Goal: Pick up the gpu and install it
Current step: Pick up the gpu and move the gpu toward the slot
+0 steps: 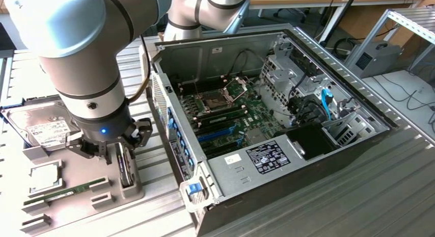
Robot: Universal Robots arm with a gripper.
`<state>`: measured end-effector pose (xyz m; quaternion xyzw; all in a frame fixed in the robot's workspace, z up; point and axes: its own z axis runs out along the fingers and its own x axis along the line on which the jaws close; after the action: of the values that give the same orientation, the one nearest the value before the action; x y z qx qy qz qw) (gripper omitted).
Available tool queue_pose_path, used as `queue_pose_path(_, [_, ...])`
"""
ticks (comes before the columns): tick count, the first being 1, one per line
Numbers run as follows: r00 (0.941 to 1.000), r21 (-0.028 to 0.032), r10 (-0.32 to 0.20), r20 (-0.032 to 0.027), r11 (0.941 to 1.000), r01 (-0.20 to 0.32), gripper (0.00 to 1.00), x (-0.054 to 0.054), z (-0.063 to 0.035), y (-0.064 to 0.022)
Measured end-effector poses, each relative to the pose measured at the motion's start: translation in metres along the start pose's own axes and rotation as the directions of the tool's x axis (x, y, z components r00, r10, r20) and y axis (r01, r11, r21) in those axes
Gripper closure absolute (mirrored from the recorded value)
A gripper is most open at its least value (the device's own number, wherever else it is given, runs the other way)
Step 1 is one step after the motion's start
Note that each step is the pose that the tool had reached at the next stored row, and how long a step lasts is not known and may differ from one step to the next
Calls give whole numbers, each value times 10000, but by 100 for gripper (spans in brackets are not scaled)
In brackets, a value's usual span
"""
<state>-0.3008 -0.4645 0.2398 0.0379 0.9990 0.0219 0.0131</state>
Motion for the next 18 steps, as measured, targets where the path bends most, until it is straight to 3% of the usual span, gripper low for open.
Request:
queue_pose_path(7, [10000, 0, 0, 0, 10000, 0, 50, 0, 0, 0])
queue_pose_path(8, [10000, 0, 0, 0, 10000, 0, 51, 0, 0, 0])
queue_pose_path(9, [10000, 0, 0, 0, 10000, 0, 59, 0, 0, 0])
queue_pose_path(18, [10000, 0, 0, 0, 10000, 0, 59, 0, 0, 0])
